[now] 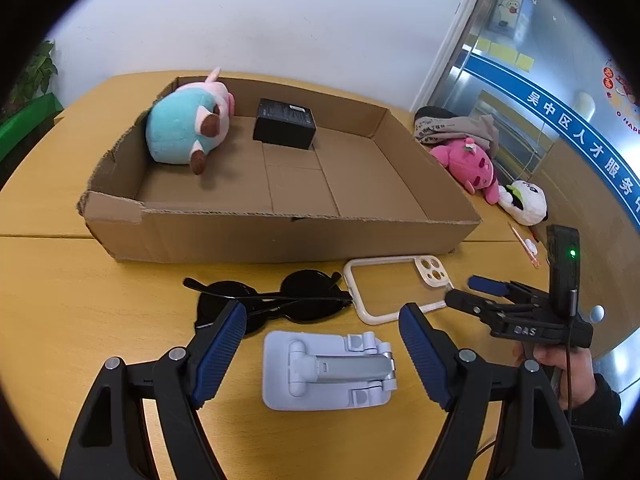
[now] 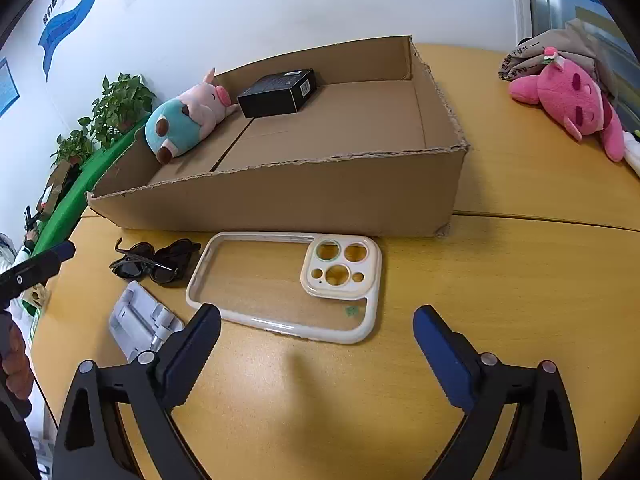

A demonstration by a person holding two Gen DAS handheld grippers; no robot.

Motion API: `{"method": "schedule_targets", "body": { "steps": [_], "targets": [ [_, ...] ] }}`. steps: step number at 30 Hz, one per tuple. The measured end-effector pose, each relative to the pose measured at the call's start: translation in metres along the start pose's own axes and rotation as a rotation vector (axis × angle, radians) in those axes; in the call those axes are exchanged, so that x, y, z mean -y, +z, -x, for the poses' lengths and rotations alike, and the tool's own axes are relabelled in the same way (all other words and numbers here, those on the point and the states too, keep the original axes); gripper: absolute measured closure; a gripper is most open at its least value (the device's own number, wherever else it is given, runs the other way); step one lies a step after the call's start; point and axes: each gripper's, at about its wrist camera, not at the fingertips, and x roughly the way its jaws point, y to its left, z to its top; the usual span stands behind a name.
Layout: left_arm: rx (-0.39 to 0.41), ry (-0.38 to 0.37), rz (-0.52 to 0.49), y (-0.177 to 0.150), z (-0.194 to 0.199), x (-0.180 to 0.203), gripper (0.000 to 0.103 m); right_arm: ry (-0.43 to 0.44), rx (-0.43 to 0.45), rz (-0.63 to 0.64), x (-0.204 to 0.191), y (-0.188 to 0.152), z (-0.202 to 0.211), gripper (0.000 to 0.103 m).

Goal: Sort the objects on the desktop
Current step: 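Withdraw the left gripper and move it toward the white phone stand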

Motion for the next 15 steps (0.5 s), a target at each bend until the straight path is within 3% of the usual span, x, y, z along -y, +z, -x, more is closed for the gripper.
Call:
{"method": "schedule_targets", "body": {
  "steps": [5,7,11,15],
  "targets": [
    [-0.028,-0.034,-0.032,0.001,-0.012,0.021,0.025,-0.015,-0.031,0.01,0.001,0.001,-0.017,0.04],
    [-0.036,-0.048,-0.064,0.002,-0.016,0.033,0.025,-0.022,-0.033,0.027,0.0,-0.004,-0.02,0.047],
    [-0.053,-0.057,-0.092,0.0,-0.025,0.048,0.025,-0.002,-0.035,0.032,0.002,-0.013,-0.014,0.05],
    [-0.072,-0.071,-0.098,-0.005,-0.031,0.051,0.025,0.049,-0.097,0.057,0.001,-0.021,-0.005,0.048]
  ]
}}
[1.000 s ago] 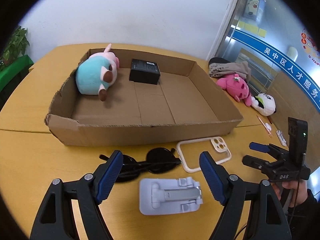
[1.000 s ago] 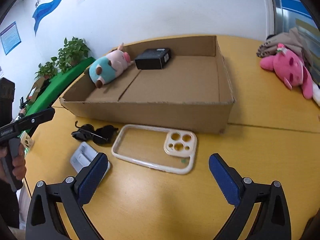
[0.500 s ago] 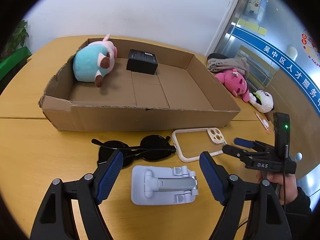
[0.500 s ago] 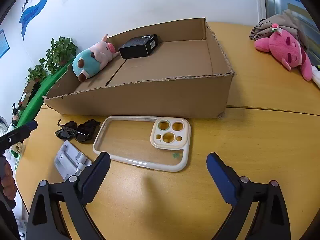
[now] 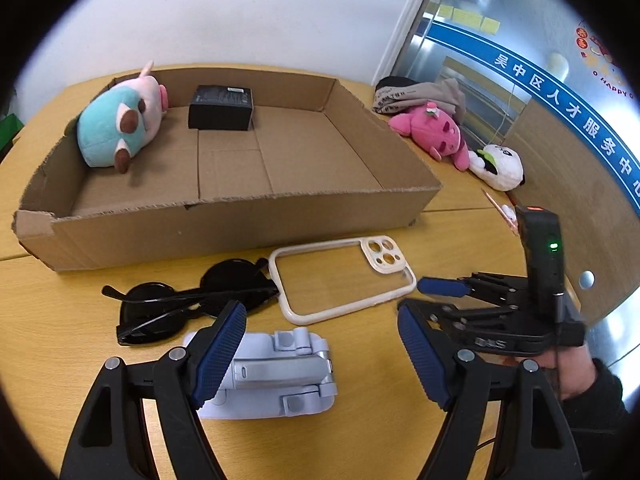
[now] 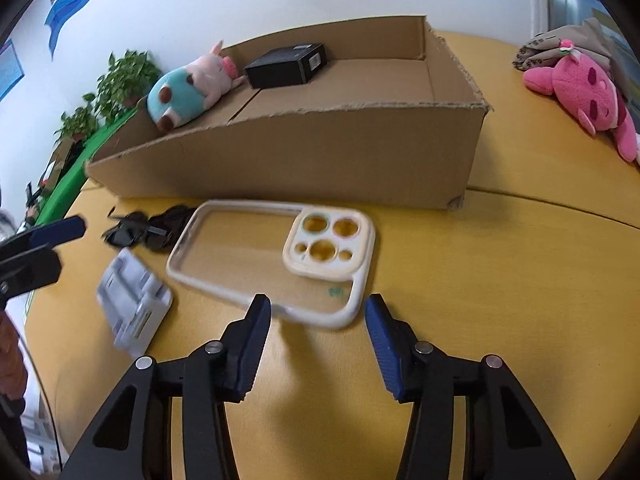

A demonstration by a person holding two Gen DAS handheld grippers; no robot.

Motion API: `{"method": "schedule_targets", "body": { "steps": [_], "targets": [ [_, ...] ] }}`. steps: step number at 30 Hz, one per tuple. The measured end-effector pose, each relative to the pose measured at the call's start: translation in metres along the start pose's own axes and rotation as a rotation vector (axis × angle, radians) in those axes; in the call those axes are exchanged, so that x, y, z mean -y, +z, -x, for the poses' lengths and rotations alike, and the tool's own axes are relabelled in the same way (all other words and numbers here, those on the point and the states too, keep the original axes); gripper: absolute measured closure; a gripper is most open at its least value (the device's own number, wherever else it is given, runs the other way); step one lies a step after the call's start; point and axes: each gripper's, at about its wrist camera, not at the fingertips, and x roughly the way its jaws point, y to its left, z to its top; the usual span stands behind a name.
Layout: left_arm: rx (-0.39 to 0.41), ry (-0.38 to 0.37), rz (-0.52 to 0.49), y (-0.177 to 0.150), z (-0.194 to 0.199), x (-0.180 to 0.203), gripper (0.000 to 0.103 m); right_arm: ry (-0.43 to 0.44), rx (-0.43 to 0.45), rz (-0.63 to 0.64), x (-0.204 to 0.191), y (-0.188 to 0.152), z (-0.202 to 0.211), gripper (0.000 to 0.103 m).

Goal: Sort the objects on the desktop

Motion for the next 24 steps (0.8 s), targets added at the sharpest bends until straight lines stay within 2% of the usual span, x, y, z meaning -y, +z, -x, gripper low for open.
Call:
{"method": "schedule_targets", "body": {
  "steps": [2,4,5,7,10,13,15,17,19,22,24],
  "targets": [
    [-0.013,0.004,-0.004,-0.003,-0.003,-0.003,0.025,0.06,-0.022,0.024,-0.001,-0.003,0.004,0.031],
    [-0.027,0.02,0.001,-0.007,-0.005,-0.008,0.025,0.053,-0.011,0.08,-0.003,0.0,0.009,0.019],
    [-0.033,0.022,0.005,-0.01,-0.005,-0.012,0.025,0.042,-0.013,0.098,-0.004,0.004,0.009,0.016],
    [-0.036,0.032,0.011,-0.015,-0.002,-0.019,0.025,0.042,-0.006,0.114,-0.009,0.012,0.011,0.016],
    [-0.024,0.046,0.032,-0.024,0.011,-0.035,0.025,0.126,0.016,0.173,-0.03,0.017,0.016,0.015],
    [-0.019,0.056,0.071,-0.033,0.022,-0.056,0.025,0.221,-0.003,0.267,-0.066,0.004,0.012,0.012],
    [-0.03,0.068,0.125,-0.04,0.023,-0.073,0.026,0.255,-0.02,0.279,-0.087,-0.007,0.004,0.012],
    [-0.048,0.054,0.174,-0.045,0.02,-0.085,0.032,0.247,-0.018,0.25,-0.105,-0.017,-0.007,0.012],
    [-0.071,0.012,0.176,-0.049,0.014,-0.087,0.048,0.221,-0.017,0.205,-0.116,-0.019,-0.018,0.013],
    [-0.117,0.013,0.15,-0.054,0.002,-0.081,0.053,0.164,-0.002,0.146,-0.125,-0.019,-0.029,0.022],
    [-0.107,0.002,0.135,-0.055,0.0,-0.077,0.053,0.114,0.022,0.129,-0.125,-0.02,-0.029,0.028]
  ]
}}
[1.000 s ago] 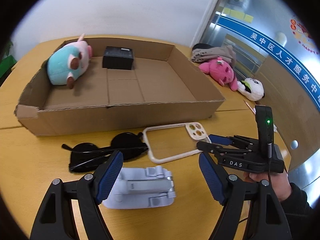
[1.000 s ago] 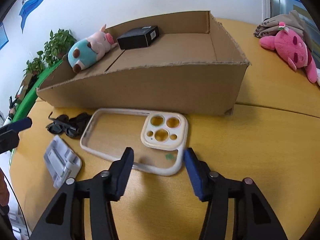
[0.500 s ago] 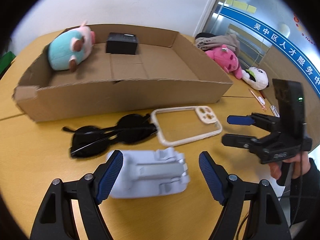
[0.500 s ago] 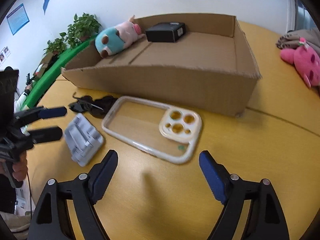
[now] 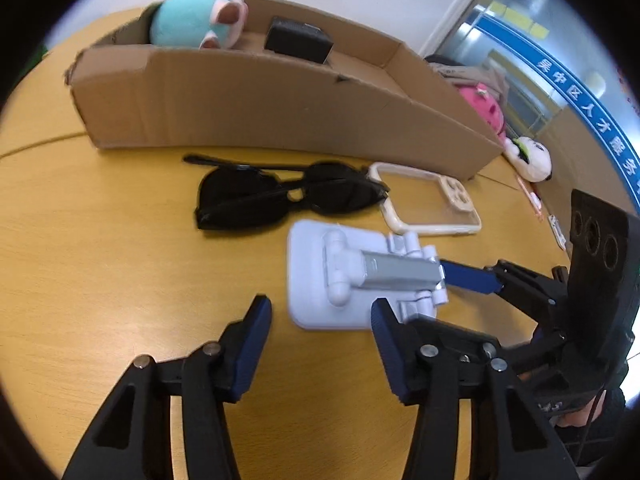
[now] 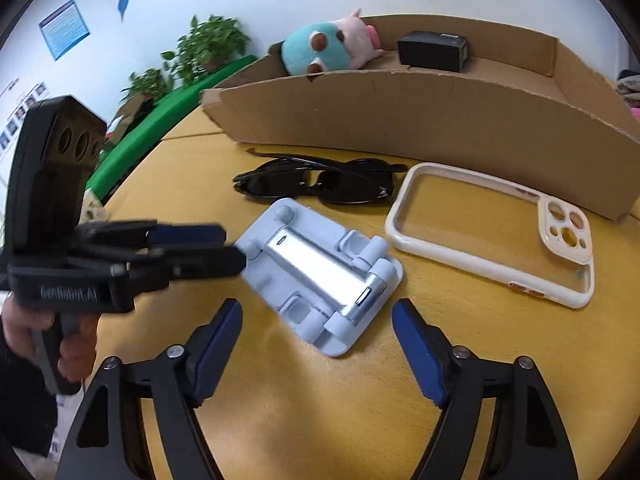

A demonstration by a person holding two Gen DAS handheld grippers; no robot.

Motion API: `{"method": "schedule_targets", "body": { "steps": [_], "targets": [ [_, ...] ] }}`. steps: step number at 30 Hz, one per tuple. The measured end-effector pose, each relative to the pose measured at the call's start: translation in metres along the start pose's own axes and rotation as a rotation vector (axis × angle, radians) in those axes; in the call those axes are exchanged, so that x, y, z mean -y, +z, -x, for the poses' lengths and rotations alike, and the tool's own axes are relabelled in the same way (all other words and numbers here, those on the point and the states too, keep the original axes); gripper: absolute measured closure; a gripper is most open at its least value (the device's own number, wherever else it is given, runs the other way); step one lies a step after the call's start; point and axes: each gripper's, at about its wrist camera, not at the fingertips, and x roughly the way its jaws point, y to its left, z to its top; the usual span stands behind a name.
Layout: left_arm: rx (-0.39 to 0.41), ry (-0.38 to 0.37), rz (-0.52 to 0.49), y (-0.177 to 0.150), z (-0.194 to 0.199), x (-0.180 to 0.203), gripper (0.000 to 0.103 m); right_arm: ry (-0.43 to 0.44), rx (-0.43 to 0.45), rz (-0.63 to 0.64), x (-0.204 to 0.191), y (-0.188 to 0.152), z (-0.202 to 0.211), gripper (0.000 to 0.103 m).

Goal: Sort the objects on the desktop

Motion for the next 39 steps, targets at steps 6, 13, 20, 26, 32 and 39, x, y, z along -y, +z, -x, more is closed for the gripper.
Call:
{"method": "schedule_targets", "body": {
  "steps": [6,13,20,26,32,39],
  "targets": [
    [0.015,0.023,0.001,-0.001,-0.002,0.002,0.073,-0.033,0.033,-0.054,0.007,-0.001,0.005,0.056],
    [0.009,0.018,-0.003,-0.011,0.002,0.006,0.074,-0.04,0.052,-0.072,0.008,-0.006,0.009,0.063],
    [-0.016,-0.025,0.036,-0.021,0.006,0.007,0.074,-0.014,0.041,-0.049,0.01,-0.017,0.019,0.068],
    [0.0,0.0,0.045,-0.018,0.002,0.013,0.071,-0.02,0.037,-0.041,0.01,-0.016,0.018,0.067],
    [-0.001,0.033,0.023,-0.021,0.004,0.018,0.072,-0.016,0.047,-0.056,0.011,-0.018,0.02,0.069],
    [0.06,0.041,0.01,-0.019,0.027,0.025,0.072,-0.007,0.096,-0.045,0.008,-0.01,0.041,0.087]
  ]
}}
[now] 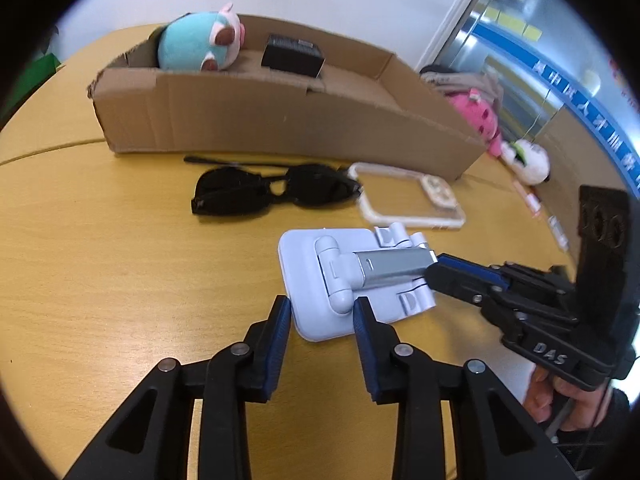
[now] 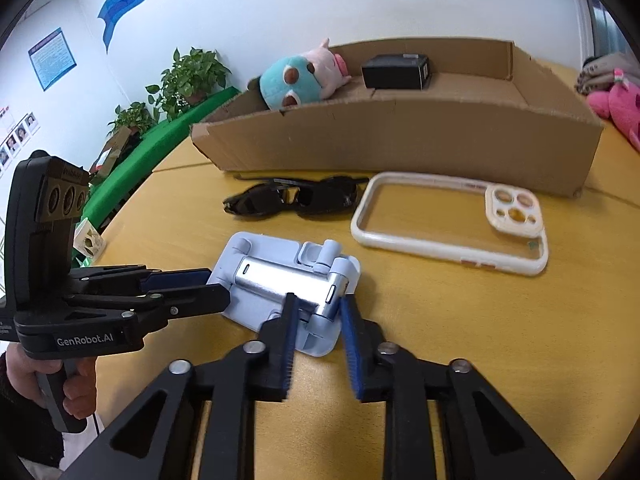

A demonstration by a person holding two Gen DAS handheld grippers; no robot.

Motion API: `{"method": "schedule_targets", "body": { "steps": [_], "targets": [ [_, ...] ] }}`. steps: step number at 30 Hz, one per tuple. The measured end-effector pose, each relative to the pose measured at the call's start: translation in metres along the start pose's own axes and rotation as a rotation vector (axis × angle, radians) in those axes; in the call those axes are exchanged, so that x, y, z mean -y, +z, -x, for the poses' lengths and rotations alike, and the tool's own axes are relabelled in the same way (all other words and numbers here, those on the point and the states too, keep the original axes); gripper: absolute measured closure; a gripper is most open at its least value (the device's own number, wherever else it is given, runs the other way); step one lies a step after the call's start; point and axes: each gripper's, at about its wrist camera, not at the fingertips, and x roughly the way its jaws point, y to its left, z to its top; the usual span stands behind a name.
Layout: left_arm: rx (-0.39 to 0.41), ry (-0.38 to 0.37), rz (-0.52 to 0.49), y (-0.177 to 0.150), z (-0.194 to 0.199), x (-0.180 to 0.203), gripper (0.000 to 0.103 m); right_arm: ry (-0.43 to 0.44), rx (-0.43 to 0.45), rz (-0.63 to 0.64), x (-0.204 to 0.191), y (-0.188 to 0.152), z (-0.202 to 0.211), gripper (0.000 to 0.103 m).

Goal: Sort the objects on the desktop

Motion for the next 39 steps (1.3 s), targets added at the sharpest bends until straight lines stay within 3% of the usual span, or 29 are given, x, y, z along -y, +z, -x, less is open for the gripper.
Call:
{"method": "schedule_targets", "body": {
  "steps": [4,5,6,7,9,10,11,13,16,19,21,22,23,27,35,39],
  "targets": [
    [-0.023,-0.001,0.002,0.003,-0.003,-0.003,0.077,0.01,-0.021,-0.025,0.005,0.002,-0.005,0.087],
    [-0.028,-0.002,0.006,0.002,-0.005,-0.006,0.081,0.015,-0.033,-0.037,0.007,0.001,-0.007,0.085],
    [-0.037,0.003,0.016,0.0,-0.008,-0.009,0.092,0.02,-0.042,-0.054,0.009,-0.002,-0.01,0.084],
    [-0.045,-0.006,0.031,-0.001,-0.01,-0.012,0.094,0.018,-0.039,-0.067,0.011,-0.004,-0.009,0.082],
    [-0.052,-0.025,0.056,-0.003,-0.012,-0.018,0.094,0.029,-0.054,-0.09,0.014,-0.006,-0.011,0.062],
    [-0.055,0.001,0.055,-0.004,-0.014,-0.018,0.094,0.024,-0.062,-0.097,0.015,-0.007,-0.013,0.046],
    [-0.055,0.017,0.055,-0.004,-0.015,-0.017,0.091,0.016,-0.068,-0.097,0.014,-0.009,-0.014,0.04],
    [-0.05,0.023,0.057,-0.003,-0.016,-0.018,0.074,0.005,-0.062,-0.08,0.009,-0.01,-0.016,0.038],
    [-0.038,0.047,0.039,-0.003,-0.019,-0.015,0.063,-0.019,-0.058,-0.022,0.001,-0.009,-0.021,0.038],
    [-0.025,0.064,0.03,-0.003,-0.02,-0.012,0.063,-0.068,-0.051,0.039,-0.007,-0.011,-0.025,0.045],
    [-0.018,0.021,0.047,-0.003,-0.02,-0.016,0.071,-0.066,-0.04,0.02,-0.002,-0.011,-0.024,0.051],
    [-0.018,-0.017,0.067,-0.004,-0.021,-0.018,0.085,-0.06,-0.038,0.013,0.001,-0.01,-0.024,0.054],
    [-0.02,-0.069,0.092,-0.005,-0.022,-0.021,0.091,-0.057,-0.036,0.013,0.002,-0.01,-0.024,0.054],
    [-0.017,-0.027,0.051,-0.006,-0.022,-0.011,0.092,-0.074,-0.029,0.028,-0.001,-0.01,-0.024,0.055],
    [-0.024,-0.032,0.045,-0.01,-0.018,-0.008,0.093,-0.067,-0.02,0.006,-0.001,-0.017,-0.017,0.055],
    [-0.003,-0.072,0.051,-0.005,-0.012,-0.004,0.103,-0.056,0.004,0.0,-0.003,-0.015,-0.009,0.056]
  ]
}}
